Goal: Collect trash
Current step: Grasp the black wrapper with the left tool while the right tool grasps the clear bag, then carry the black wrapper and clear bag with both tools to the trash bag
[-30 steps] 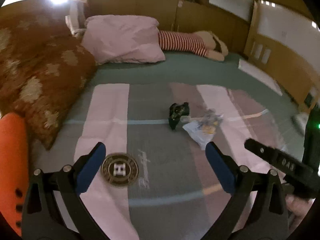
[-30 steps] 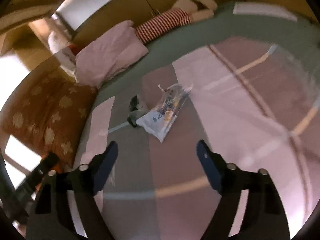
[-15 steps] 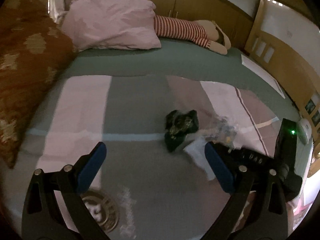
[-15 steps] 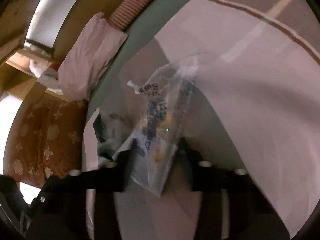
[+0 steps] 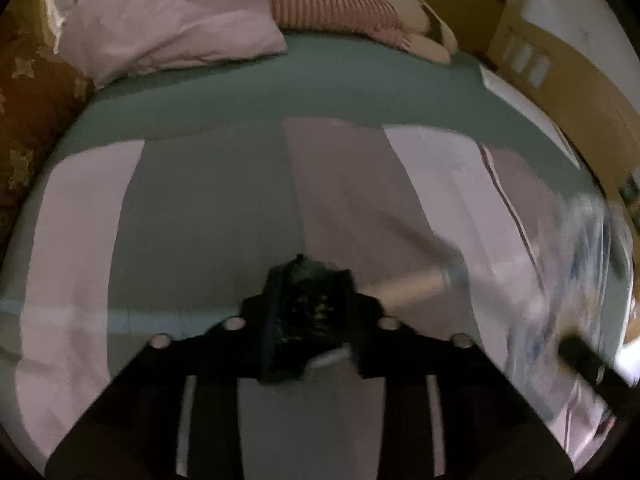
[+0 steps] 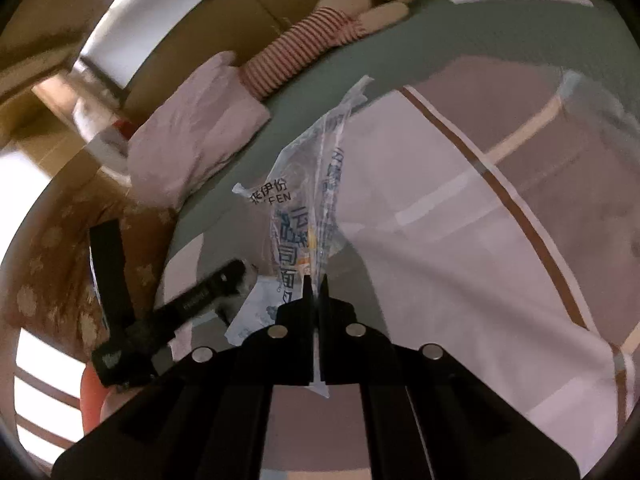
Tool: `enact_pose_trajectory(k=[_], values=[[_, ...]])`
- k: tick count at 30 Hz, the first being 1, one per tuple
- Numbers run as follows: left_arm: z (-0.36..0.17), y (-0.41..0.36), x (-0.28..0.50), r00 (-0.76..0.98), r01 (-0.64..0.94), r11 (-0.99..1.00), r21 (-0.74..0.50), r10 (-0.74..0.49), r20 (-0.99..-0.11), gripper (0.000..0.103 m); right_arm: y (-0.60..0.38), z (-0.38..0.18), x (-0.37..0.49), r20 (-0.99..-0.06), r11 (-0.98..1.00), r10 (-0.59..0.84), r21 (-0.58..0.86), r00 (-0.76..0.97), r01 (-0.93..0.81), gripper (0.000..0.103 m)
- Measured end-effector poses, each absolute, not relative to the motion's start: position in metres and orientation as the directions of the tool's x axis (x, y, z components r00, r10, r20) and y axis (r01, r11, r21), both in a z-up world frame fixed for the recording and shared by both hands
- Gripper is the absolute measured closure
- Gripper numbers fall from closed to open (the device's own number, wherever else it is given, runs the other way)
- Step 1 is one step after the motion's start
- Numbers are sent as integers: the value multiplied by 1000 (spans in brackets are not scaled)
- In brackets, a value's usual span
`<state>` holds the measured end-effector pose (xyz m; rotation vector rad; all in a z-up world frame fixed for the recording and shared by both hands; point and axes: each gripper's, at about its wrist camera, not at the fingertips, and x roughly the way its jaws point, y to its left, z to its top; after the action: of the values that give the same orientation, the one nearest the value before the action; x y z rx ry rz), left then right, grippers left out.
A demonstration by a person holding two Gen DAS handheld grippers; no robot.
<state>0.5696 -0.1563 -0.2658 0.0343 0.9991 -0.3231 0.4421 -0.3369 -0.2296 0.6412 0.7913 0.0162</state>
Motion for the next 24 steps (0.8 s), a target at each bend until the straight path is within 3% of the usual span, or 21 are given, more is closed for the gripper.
enact_pose_trajectory(k=[4, 8, 14, 17, 24], values=[[-246, -131, 521, 533, 295, 954, -61, -217, -818, 87, -319, -204, 427, -634, 844, 258, 515, 729, 150, 101], [-210, -98, 471, 576, 309, 944, -113, -280, -768, 88, -294, -173, 395, -617, 910, 226, 411, 754, 63, 101], [-139, -91, 371, 679, 348, 937, 0, -252, -690, 88, -265, -140, 332, -587, 957, 204, 289, 783, -33, 101], [-109, -89, 324, 752, 317, 945, 76, -202, -627, 88, -252, -128, 295, -568, 977, 176, 202, 804, -71, 101], [-84, -72, 240, 821, 240, 966, 93, -151, -550, 87, -238, -130, 212, -543, 988, 150, 110, 826, -107, 101]])
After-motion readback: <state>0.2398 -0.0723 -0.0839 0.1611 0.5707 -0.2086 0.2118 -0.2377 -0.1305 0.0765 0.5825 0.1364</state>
